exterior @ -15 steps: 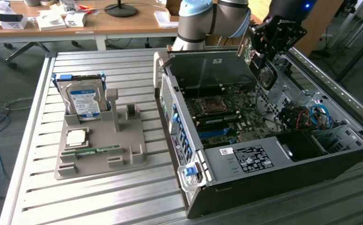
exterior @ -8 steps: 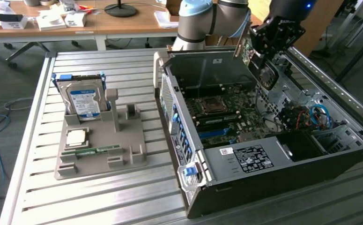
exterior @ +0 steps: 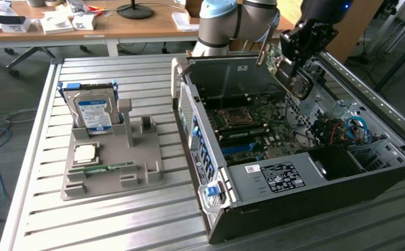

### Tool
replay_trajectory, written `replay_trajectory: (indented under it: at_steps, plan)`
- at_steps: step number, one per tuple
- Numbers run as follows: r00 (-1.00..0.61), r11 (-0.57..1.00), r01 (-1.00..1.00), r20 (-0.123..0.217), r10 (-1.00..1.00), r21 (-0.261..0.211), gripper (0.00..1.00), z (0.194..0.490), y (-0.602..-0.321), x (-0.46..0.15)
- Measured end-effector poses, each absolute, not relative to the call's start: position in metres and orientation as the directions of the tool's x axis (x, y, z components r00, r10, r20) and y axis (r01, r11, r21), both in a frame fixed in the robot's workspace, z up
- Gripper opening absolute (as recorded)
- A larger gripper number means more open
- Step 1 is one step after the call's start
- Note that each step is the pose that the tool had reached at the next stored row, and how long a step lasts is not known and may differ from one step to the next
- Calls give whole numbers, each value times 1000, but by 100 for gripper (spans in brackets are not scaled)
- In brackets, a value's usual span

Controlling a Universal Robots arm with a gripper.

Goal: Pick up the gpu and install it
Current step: 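Insert the gpu into the slot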

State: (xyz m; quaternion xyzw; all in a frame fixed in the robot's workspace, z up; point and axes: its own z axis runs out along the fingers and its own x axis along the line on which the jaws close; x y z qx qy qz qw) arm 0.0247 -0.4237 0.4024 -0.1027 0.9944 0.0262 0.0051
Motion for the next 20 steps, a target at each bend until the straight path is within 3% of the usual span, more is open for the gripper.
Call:
replay_trajectory:
  at_steps: [20]
  plan:
    - [-890, 890, -455, -9, -455, 35, 26, 402, -424, 25]
